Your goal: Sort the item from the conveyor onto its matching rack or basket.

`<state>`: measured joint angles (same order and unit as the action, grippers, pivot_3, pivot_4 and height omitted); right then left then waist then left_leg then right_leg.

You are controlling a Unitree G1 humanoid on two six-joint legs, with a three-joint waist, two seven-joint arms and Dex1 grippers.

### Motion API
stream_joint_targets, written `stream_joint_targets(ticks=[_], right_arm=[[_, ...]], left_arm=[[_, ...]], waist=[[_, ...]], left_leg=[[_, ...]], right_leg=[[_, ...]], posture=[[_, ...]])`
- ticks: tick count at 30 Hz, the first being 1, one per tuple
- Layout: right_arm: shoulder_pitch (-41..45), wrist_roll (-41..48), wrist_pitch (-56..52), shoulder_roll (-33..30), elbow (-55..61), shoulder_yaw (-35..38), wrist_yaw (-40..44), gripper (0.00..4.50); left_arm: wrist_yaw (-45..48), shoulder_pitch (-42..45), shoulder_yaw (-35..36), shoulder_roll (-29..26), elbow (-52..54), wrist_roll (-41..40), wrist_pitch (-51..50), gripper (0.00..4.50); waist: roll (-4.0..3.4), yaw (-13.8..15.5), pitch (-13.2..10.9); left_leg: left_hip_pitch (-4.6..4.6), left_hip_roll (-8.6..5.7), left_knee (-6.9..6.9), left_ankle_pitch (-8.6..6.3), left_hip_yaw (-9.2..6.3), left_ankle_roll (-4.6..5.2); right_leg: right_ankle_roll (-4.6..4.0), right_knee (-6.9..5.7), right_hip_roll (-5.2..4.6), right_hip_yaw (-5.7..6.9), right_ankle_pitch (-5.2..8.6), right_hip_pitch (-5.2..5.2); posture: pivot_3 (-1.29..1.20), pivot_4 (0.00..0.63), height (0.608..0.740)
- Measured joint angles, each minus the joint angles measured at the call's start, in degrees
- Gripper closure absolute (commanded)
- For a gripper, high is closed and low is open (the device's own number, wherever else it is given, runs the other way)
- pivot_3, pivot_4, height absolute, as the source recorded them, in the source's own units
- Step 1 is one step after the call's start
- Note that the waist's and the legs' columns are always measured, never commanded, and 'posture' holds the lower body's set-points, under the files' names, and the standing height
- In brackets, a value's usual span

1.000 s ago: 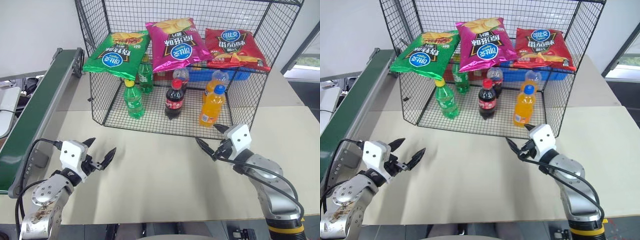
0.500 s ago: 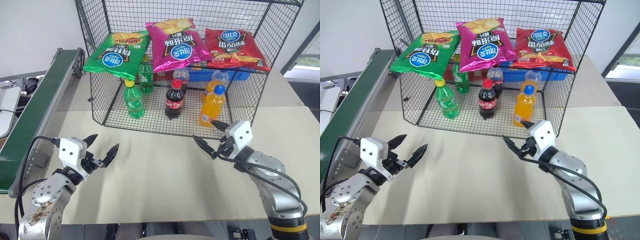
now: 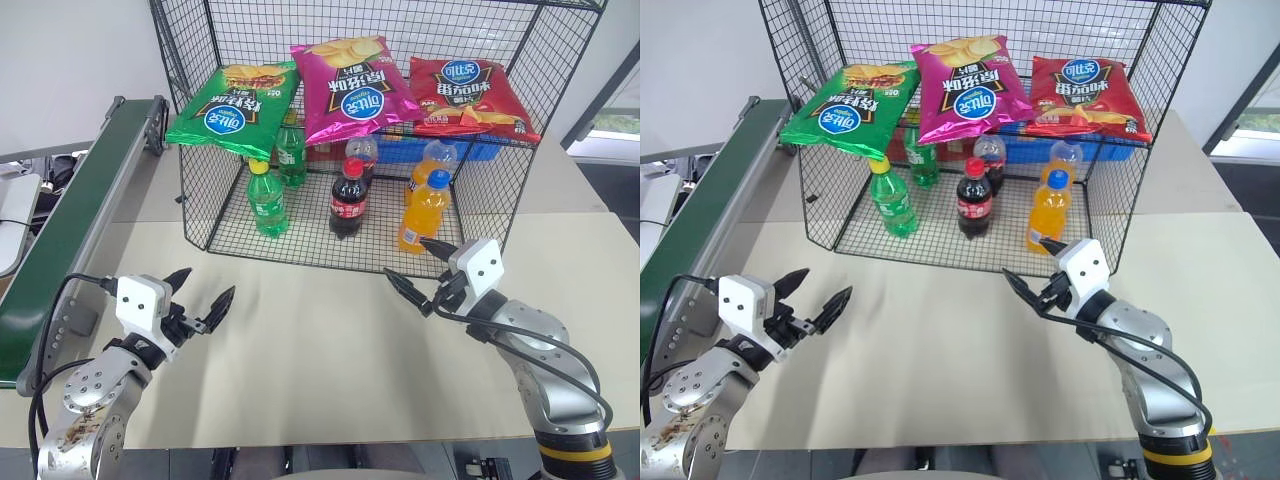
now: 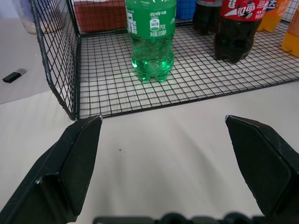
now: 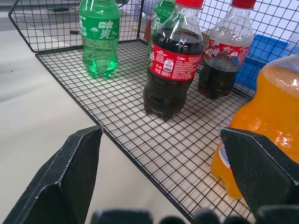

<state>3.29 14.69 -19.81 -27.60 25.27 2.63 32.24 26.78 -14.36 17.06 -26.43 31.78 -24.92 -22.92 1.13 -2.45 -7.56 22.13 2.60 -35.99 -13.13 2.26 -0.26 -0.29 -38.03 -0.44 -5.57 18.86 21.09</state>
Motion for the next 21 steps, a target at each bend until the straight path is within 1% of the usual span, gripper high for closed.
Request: stream_joint_targets(ticks=[8, 21], right_arm=[[-0.01, -0.01, 0.0, 0.0, -0.03, 0.0, 0.01, 0.1], [-0.05, -0.06, 0.01, 0.2, -0.03, -0.1, -0.15, 0.1]], left_arm=[[-1.16, 0.02, 0.79, 0.53, 0.0, -0.22, -0.02, 0.0], [-0.07, 0.96, 0.77, -0.26, -0.15, -0.11, -0.01, 0.0]], waist=[[0.0, -0.01, 0.0], [0.0, 0.0, 0.0]], left_leg=[[0.0, 0.0, 0.0, 0.0, 0.0, 0.0], [0.0, 0.0, 0.0, 0.0, 0.0, 0.0]], right_leg=[[0.0, 0.0, 0.0, 0.0, 0.0, 0.0], [0.0, -0.01, 0.01, 0.01, 0.0, 0.0]], posture=[[0.0, 0.15, 0.74], [0.0, 0.15, 0.74]])
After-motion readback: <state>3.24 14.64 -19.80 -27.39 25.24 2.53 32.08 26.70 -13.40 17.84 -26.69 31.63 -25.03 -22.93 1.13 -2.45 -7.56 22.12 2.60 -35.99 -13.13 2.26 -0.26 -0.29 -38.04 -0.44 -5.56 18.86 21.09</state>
